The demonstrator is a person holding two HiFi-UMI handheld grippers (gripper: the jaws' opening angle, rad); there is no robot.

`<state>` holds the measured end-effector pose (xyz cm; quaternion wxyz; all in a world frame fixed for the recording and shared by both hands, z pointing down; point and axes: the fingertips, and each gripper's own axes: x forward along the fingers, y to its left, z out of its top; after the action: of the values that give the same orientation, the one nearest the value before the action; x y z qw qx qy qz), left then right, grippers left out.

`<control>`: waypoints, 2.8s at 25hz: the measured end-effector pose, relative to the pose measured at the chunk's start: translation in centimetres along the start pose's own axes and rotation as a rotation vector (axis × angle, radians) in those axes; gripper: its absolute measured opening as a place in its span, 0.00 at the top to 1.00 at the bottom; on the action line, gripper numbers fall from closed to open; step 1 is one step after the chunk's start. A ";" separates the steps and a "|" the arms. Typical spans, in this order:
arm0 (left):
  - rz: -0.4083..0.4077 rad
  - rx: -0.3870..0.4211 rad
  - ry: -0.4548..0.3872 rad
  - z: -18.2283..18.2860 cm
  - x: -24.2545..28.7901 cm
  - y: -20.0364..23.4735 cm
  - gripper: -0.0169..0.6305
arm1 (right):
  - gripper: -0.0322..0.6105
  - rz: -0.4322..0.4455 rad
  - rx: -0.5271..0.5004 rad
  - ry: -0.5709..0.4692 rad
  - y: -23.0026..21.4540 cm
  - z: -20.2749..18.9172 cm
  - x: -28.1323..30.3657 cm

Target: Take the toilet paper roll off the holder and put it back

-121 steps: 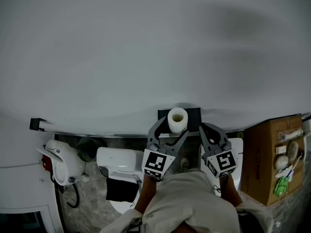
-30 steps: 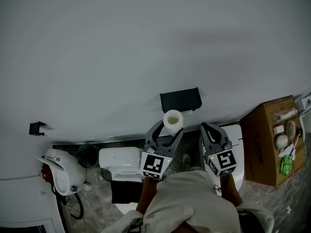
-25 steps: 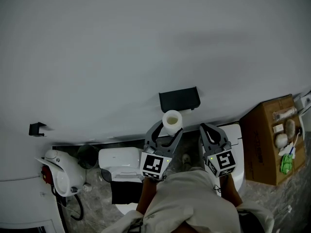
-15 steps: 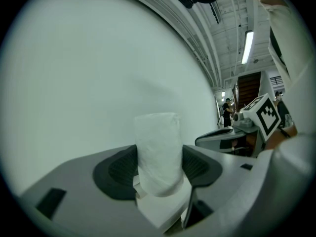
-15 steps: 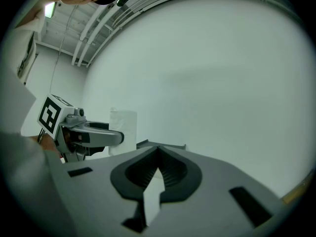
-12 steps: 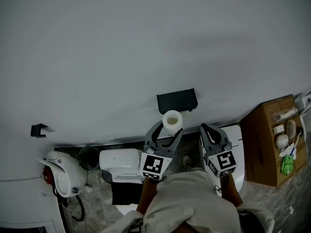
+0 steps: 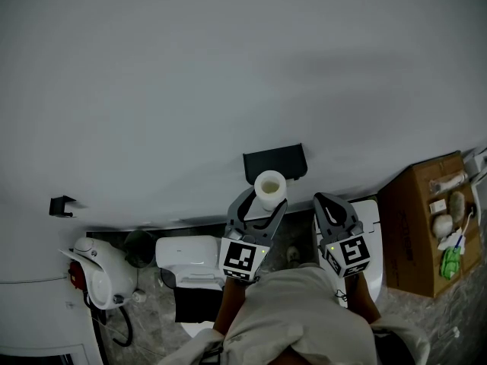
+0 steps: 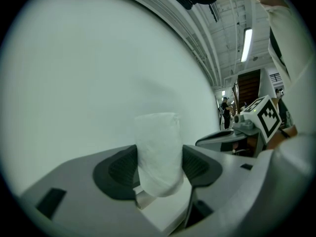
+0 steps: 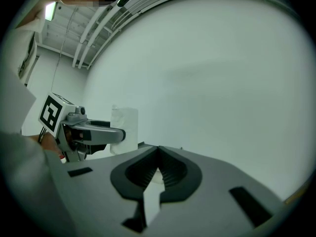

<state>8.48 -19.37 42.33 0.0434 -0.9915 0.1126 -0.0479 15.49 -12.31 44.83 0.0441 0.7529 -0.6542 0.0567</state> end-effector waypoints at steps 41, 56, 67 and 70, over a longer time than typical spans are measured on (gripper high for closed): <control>0.048 0.007 0.107 -2.4 7.4 4.2 0.54 | 0.96 0.037 0.029 0.050 -4.9 -0.8 6.9; 0.090 0.062 0.135 -2.7 7.7 4.8 0.48 | 0.95 0.050 0.033 0.044 -4.4 -0.9 6.5; 0.100 0.056 0.129 -2.5 6.9 4.5 0.45 | 0.96 0.052 0.028 0.045 -4.0 -0.9 5.9; 0.117 0.043 0.099 -1.9 6.0 4.6 0.45 | 0.96 0.053 0.024 0.041 -3.6 -0.8 5.6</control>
<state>13.06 -25.38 44.24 0.0616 -0.9786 0.1711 -0.0965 19.79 -17.18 46.41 0.0470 0.7343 -0.6723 0.0813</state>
